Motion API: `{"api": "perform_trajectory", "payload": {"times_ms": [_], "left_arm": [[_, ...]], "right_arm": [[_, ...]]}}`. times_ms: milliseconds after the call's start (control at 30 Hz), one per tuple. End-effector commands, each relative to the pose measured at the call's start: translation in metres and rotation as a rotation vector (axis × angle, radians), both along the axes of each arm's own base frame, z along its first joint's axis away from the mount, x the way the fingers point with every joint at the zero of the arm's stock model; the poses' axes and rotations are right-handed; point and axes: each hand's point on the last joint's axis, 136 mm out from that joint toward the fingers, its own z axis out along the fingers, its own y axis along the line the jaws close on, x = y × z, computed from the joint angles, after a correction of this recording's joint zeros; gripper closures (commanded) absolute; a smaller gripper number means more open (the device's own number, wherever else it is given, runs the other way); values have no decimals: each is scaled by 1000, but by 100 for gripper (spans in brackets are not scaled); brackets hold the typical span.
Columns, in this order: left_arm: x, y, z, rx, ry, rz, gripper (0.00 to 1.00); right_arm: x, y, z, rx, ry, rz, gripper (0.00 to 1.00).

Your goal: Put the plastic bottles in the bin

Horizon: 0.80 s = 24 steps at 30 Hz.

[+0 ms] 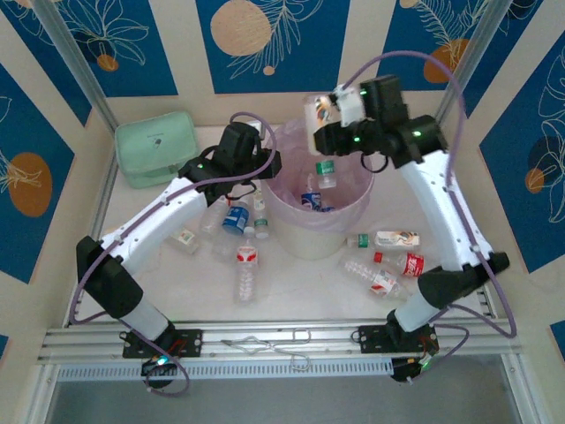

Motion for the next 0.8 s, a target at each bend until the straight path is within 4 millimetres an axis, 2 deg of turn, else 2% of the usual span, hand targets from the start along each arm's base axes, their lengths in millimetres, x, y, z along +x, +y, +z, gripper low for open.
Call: {"api": "perform_trajectory", "payload": {"times_ms": [0,300,433,767], "left_arm": [[3,3,-8,37,35,8,67],[10,5,-5,12,39,66,70],[11,3,-5,5,41,67,70],[12,1,-9,6,48,63,71]], "right_arm": [[-9,-9,-56,-258,96,0,70],[-28,9,-130,-243,283,19,73],[-25,12,-157,-233,328,7,73],[-13,7,-244,-278,430,-125,73]]}}
